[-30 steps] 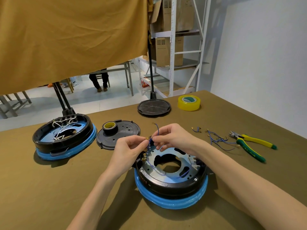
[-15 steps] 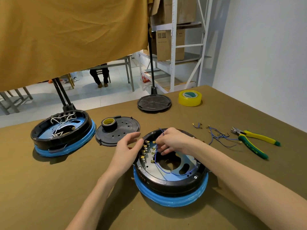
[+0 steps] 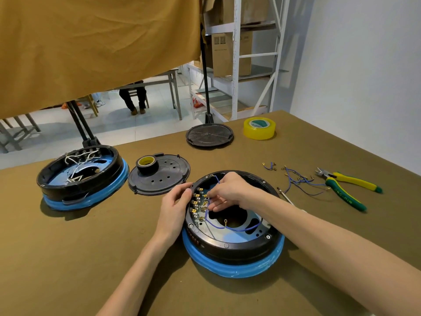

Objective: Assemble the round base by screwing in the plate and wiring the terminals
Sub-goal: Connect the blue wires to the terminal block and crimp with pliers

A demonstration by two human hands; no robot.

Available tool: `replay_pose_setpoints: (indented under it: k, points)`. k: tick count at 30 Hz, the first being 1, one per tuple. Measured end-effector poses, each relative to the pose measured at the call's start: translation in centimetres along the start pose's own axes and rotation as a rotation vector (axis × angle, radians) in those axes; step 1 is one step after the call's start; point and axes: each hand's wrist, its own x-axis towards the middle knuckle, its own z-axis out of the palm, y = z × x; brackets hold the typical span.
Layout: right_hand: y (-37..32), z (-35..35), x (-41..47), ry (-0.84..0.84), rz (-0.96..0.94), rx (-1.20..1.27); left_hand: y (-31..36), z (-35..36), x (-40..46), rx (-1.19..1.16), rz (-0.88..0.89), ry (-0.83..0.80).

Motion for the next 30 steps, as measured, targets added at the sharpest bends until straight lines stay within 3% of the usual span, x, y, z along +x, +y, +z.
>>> replay_pose_setpoints:
  k: [24,30]
  points:
    - [-0.7,0.1,0.3,-0.047,0.081,0.070,-0.1,0.2,-0.2,-0.024,0.020,0.010]
    - [-1.2,0.2,0.6,-0.018,0.104,-0.010,0.2,-0.3,-0.1,0.094,-0.029,0.048]
